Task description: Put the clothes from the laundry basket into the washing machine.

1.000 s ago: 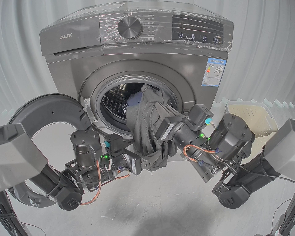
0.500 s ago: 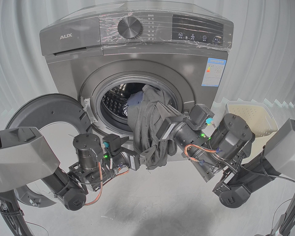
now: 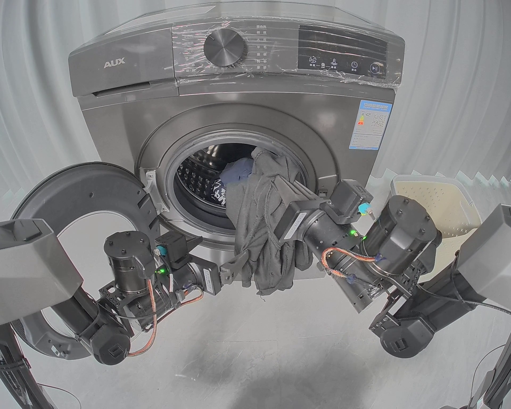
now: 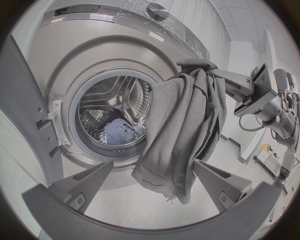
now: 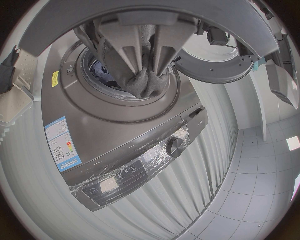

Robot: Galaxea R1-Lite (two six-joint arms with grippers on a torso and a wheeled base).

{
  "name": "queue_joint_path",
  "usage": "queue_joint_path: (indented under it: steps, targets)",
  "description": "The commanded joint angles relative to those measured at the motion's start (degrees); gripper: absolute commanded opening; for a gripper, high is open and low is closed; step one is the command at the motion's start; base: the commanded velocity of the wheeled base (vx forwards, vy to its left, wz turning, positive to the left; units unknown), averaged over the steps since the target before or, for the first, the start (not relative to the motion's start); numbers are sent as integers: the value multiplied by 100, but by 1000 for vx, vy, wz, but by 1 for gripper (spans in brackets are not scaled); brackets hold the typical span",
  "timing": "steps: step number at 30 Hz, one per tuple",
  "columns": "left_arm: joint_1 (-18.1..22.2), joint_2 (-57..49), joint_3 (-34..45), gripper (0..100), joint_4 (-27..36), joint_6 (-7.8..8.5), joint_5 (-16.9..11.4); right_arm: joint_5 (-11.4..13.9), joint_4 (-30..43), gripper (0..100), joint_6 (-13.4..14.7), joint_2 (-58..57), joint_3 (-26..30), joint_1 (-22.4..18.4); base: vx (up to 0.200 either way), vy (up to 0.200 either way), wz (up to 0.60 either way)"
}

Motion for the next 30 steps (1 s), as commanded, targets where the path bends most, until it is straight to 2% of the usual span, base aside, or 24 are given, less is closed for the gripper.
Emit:
queue_joint_path:
  steps: [1, 15, 27, 30]
  targets:
    - [-33, -22, -47, 100, -1, -12, -6, -6, 3, 0, -1, 15, -17, 7, 0, 0, 0]
    - [-429, 268, -266, 100, 7, -65, -15, -6, -6, 0, 8, 6, -25, 7, 0, 0, 0]
    - [-385, 637, -574, 100, 42, -83, 12, -6, -6, 0, 8, -3, 1, 7, 0, 0, 0]
    - [-350, 734, -627, 100, 16, -83, 91, -6, -6, 0, 8, -3, 1, 7, 0, 0, 0]
